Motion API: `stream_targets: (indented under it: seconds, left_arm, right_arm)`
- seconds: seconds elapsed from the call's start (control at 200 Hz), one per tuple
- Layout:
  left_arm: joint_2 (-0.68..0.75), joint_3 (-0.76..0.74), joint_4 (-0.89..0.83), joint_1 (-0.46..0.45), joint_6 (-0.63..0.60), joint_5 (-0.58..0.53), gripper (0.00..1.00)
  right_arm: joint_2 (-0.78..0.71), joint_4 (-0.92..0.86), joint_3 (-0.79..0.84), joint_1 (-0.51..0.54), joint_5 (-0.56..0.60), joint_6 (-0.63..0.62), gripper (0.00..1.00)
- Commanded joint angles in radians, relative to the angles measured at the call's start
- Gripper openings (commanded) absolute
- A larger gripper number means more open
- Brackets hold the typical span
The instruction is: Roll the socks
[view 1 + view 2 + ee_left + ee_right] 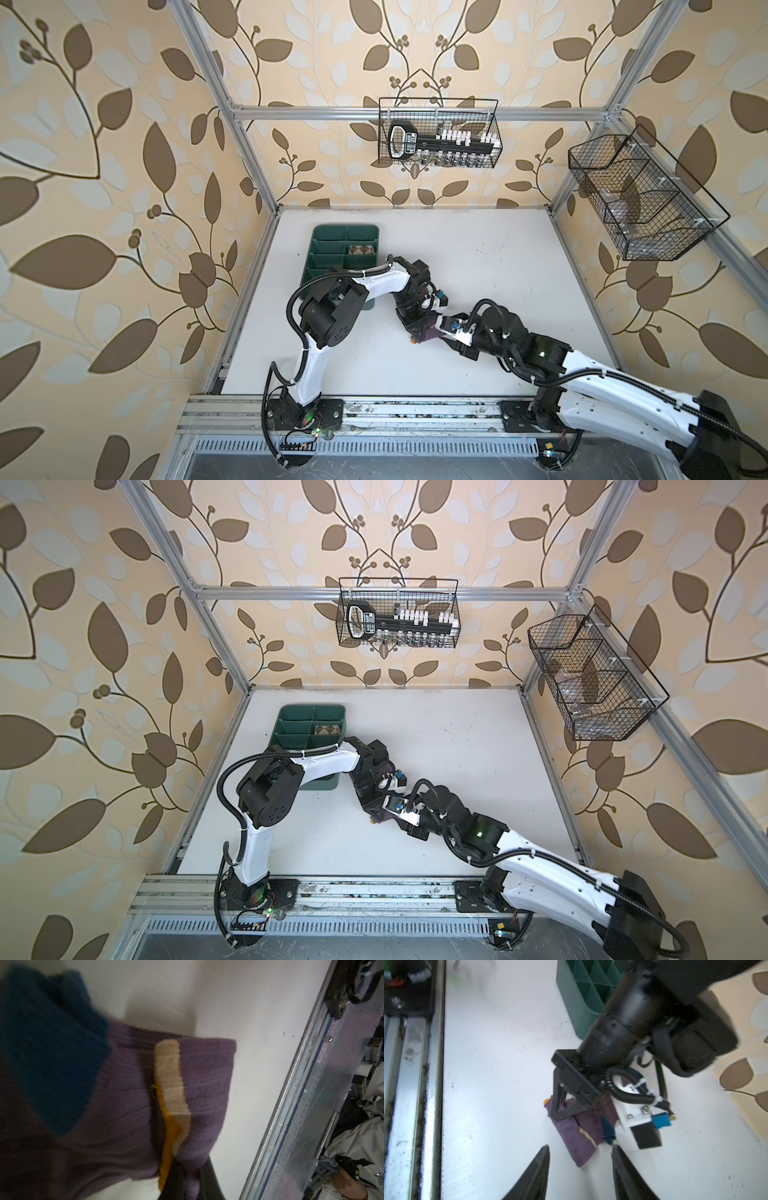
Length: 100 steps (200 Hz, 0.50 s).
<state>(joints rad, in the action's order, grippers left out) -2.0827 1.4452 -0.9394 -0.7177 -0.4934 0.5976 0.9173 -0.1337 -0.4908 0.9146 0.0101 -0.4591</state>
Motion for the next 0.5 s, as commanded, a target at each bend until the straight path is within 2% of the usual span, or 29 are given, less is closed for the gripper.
stream_targets:
  seconds: [0.0,0.19,0.495]
  left_arm:
    - [-0.068,-0.009,-0.059,0.007,0.015,-0.065,0.0]
    - [-0.07,-0.007,-0.058,0.008,0.018,-0.067,0.0]
    - [-0.076,-0.003,-0.062,0.008,0.018,-0.067,0.0]
  right_arm:
    - [0.098,0.078,0.034,0.048,0.111,-0.141,0.49]
    - [0.328,0.248,0.027,0.068,0.18,-0.243,0.5]
    - [0.559,0.308,-0.053,0.058,0.206,-0.34,0.49]
